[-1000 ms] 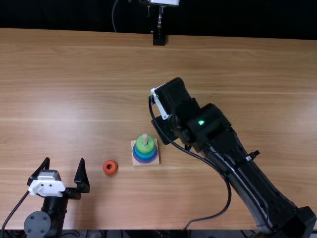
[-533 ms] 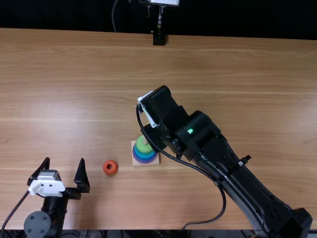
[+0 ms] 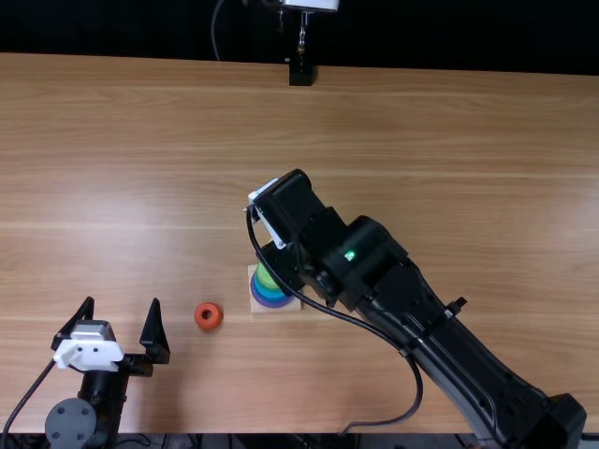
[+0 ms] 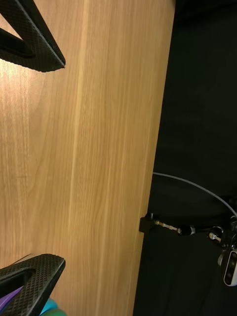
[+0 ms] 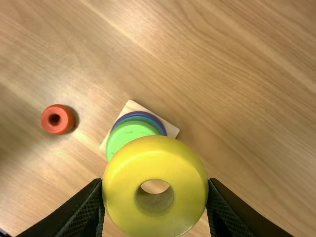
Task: Build the Hanoi tower: stack the rings onto the peg from bottom to top in this color order: purple, dark blue, light blue, dark green, light green, yellow, orange.
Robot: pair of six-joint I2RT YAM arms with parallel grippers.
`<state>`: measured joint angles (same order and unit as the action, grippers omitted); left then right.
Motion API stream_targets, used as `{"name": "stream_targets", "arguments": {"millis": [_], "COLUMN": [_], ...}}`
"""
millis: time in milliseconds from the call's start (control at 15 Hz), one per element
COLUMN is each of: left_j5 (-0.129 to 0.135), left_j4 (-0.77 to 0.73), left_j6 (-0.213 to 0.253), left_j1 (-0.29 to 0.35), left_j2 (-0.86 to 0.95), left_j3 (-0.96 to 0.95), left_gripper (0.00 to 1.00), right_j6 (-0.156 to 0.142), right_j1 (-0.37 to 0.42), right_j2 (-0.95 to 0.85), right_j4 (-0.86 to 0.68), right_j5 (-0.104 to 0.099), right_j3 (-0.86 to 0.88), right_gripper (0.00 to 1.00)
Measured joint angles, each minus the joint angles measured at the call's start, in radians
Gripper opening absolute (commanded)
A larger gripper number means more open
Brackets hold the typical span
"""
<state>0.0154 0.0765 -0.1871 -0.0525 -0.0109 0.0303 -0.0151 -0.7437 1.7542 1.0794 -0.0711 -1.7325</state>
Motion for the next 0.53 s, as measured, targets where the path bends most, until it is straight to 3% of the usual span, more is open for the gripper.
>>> {"name": "stream_targets", "arguments": {"millis": [533], "left_j5": [0.0], "left_j4": [0.0], "left_j6": [-0.001], "left_j1": [0.0], "left_j2": [0.0], "left_j3": [0.0], "left_gripper": [1.0], "right_j6": [-0.004], "right_j1": [-0.022], "right_j2": [0.0], "right_j4": [-0.001], "right_j5": [0.0], "right_j3": [-0.004], "right_gripper": [0.0]}}
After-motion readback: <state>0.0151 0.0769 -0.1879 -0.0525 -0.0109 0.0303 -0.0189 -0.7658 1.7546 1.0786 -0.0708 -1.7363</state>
